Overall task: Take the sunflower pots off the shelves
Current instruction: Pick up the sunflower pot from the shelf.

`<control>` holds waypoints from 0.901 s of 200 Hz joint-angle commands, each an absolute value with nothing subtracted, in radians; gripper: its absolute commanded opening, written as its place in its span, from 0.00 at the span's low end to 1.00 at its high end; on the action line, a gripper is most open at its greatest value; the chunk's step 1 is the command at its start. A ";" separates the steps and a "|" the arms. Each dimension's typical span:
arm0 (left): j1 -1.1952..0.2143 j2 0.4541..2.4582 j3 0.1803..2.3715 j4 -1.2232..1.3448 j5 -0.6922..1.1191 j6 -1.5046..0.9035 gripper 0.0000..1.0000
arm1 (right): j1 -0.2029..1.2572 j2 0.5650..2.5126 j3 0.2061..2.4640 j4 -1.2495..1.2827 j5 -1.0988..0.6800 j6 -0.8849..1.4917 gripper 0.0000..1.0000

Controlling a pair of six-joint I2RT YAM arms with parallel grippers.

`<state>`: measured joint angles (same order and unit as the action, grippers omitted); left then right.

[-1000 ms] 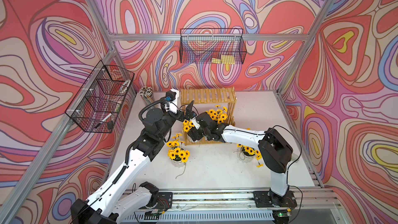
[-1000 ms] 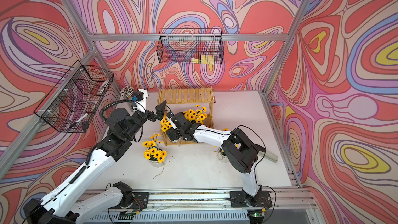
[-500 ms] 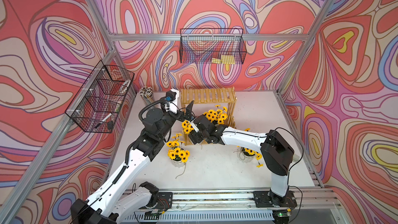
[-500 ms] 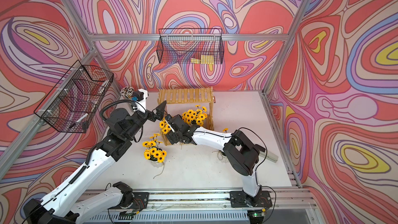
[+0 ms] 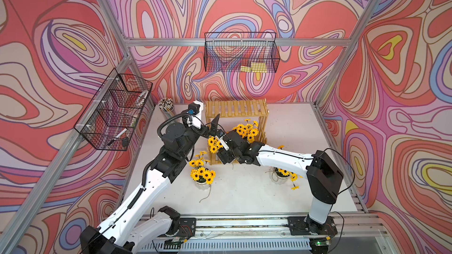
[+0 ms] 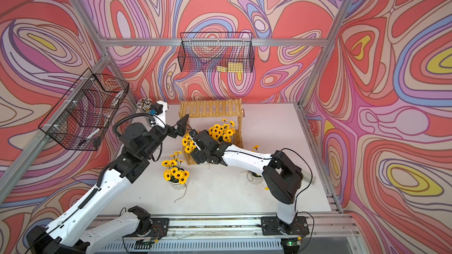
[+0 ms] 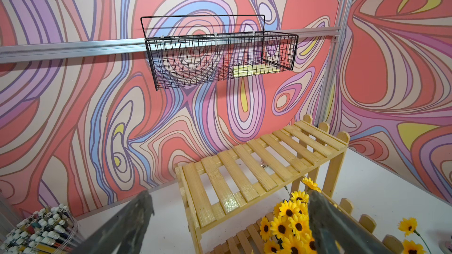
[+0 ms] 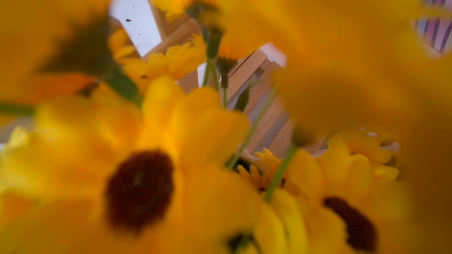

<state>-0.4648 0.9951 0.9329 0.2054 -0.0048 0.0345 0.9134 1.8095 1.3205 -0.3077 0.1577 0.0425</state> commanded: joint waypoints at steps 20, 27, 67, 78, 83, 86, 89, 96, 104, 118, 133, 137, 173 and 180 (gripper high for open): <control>-0.460 0.966 0.944 0.208 -0.014 0.057 1.00 | 0.929 1.688 1.269 -0.240 0.142 0.046 0.39; -0.460 0.966 0.945 0.206 -0.015 0.055 1.00 | 0.931 1.673 1.255 -0.237 0.136 0.047 0.39; -0.460 0.968 0.948 0.206 -0.011 0.050 1.00 | 0.936 1.592 1.161 -0.195 0.089 0.060 0.39; -0.461 0.968 0.950 0.206 -0.008 0.051 1.00 | 0.936 1.572 1.133 -0.179 0.072 0.062 0.39; -0.460 0.969 0.951 0.207 -0.008 0.048 1.00 | 0.937 1.562 1.121 -0.171 0.065 0.063 0.38; -0.460 0.968 0.951 0.206 -0.008 0.049 1.00 | 0.938 1.557 1.112 -0.166 0.061 0.064 0.39; -0.460 0.969 0.952 0.206 -0.009 0.049 1.00 | 0.937 1.551 1.104 -0.159 0.057 0.063 0.39; -0.460 0.969 0.953 0.205 -0.008 0.049 1.00 | 0.937 1.540 1.080 -0.142 0.044 0.063 0.39; -0.460 0.969 0.955 0.203 -0.008 0.049 1.00 | 0.940 1.527 1.057 -0.125 0.031 0.063 0.38; -0.461 0.969 0.957 0.201 -0.007 0.048 1.00 | 0.940 1.507 1.017 -0.087 0.002 0.063 0.38; -0.460 0.971 0.962 0.196 -0.003 0.046 1.00 | 0.940 1.492 0.977 -0.047 -0.029 0.057 0.38; -0.460 0.972 0.966 0.192 -0.003 0.047 1.00 | 0.940 1.490 0.967 -0.034 -0.035 0.055 0.38; -0.460 0.974 0.976 0.183 0.000 0.044 1.00 | 0.948 1.472 0.893 0.053 -0.098 0.029 0.38; -0.461 0.975 0.976 0.184 0.001 0.040 1.00 | 0.953 1.475 0.881 0.062 -0.097 0.020 0.38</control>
